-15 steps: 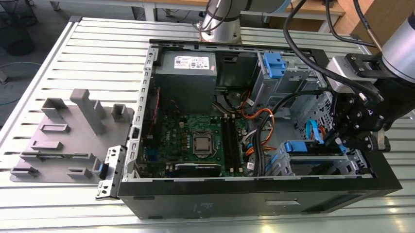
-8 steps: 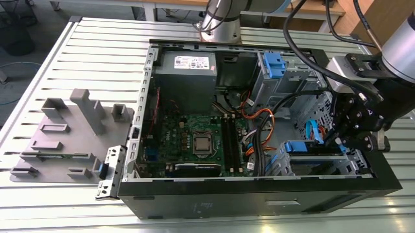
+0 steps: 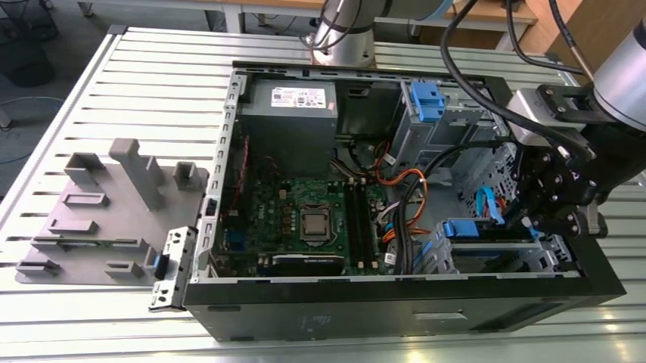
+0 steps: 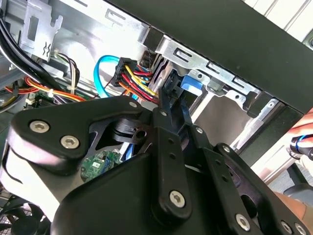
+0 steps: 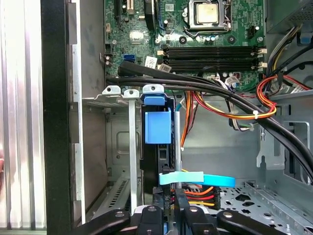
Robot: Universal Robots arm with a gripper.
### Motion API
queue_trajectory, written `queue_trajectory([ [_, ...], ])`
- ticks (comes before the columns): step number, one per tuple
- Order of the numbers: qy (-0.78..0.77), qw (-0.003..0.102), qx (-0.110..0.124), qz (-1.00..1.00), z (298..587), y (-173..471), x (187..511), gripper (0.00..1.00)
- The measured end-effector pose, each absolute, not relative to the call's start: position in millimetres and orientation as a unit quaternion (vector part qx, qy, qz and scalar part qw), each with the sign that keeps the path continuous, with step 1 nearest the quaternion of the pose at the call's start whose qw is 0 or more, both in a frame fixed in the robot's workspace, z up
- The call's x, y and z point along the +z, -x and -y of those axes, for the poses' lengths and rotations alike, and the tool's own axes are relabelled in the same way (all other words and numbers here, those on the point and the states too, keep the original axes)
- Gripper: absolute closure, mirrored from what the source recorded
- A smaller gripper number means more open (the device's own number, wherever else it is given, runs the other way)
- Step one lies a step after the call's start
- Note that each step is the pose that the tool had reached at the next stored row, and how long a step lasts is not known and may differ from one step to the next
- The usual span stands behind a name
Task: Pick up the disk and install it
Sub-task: 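Insert the second disk wire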
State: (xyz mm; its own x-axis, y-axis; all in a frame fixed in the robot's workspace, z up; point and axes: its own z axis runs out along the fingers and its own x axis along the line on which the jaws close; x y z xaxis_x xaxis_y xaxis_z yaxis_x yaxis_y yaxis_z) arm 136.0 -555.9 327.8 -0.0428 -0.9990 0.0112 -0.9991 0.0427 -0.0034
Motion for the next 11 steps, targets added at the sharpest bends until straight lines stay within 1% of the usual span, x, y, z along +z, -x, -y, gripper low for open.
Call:
queue_trajectory([
  [4, -0.692, 0.003, 0.005, 0.722, 556, -136, 333, 0.76],
  [11, -0.692, 0.003, 0.005, 0.722, 556, -136, 353, 0.76],
])
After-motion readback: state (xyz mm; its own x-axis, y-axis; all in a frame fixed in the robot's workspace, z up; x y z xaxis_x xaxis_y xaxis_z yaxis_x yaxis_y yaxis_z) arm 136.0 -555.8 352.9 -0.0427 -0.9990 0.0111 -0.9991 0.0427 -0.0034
